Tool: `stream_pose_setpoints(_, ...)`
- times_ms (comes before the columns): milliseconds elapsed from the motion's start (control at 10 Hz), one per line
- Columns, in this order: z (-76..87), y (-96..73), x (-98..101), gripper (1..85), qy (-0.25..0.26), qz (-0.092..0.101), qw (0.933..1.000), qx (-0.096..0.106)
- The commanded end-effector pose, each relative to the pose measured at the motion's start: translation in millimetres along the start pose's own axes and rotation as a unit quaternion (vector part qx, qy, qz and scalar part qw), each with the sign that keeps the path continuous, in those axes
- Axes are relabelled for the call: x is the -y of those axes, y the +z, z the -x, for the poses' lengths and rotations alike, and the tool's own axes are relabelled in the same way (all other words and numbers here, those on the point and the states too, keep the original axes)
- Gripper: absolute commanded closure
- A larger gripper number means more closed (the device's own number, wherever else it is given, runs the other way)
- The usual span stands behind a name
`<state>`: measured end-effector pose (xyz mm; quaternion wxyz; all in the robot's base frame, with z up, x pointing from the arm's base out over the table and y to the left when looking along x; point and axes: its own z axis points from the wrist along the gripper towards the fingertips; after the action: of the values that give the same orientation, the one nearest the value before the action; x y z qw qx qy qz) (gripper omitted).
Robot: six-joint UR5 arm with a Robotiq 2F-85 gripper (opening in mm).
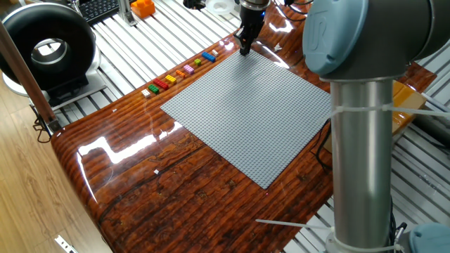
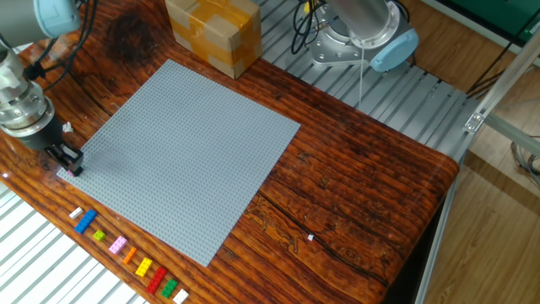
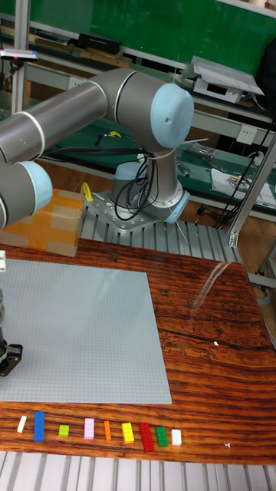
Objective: Build with small Lego blocks
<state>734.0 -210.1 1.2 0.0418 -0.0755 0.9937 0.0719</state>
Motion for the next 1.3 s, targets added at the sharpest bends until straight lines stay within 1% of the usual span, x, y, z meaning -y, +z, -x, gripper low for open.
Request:
stream_pose_setpoints(0, 2.5, -5.5, 4.1, 84.7, 0.008, 0.004, 0.9999, 0.005)
stream_pose_setpoints(100, 1.0, -6.8, 6.1, 84.7, 0.019, 0.0, 0.9998, 0.002)
stream_pose_setpoints(200, 2.1, -6.0, 8.4, 84.7, 0.028, -0.006, 0.9996, 0.003)
stream_pose_setpoints(400, 7.1, -1.8, 8.0, 84.7, 0.039, -0.009, 0.9991, 0.014)
stream_pose_setpoints(500, 10.9, 1.4, 11.6, 84.7, 0.041, -0.021, 0.9987, 0.022)
stream_pose_setpoints(700, 10.8, 1.1, 12.5, 84.7, 0.04, -0.023, 0.9987, 0.022)
stream_pose_setpoints(800, 10.5, 1.2, 14.7, 84.7, 0.037, -0.027, 0.9987, 0.022)
stream_pose_setpoints(900, 11.3, 1.1, 18.7, 84.7, 0.031, -0.036, 0.9986, 0.024)
stream_pose_setpoints(1000, 10.7, -1.3, 19.2, 84.7, 0.031, -0.037, 0.9986, 0.021)
stream_pose_setpoints(1200, 11.8, -1.3, 19.1, 84.7, 0.031, -0.038, 0.9986, 0.023)
